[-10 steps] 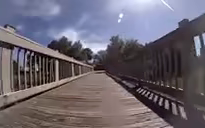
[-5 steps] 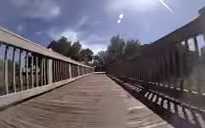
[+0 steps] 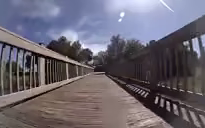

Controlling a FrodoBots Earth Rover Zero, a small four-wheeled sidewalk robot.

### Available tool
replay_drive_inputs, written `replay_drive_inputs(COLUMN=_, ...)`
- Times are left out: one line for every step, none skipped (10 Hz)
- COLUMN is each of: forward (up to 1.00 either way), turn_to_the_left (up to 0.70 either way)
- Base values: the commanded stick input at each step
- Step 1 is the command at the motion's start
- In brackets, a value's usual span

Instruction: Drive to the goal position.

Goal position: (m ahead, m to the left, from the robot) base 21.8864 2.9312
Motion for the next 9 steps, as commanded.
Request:
replay_drive_inputs(forward=0.84, turn_to_the_left=0.00)
replay_drive_inputs(forward=0.84, turn_to_the_left=0.00)
replay_drive_inputs(forward=0.84, turn_to_the_left=0.00)
replay_drive_inputs(forward=0.84, turn_to_the_left=0.00)
replay_drive_inputs(forward=0.84, turn_to_the_left=0.00)
replay_drive_inputs(forward=0.84, turn_to_the_left=0.00)
replay_drive_inputs(forward=0.84, turn_to_the_left=0.00)
replay_drive_inputs(forward=0.84, turn_to_the_left=0.00)
replay_drive_inputs(forward=0.84, turn_to_the_left=0.00)
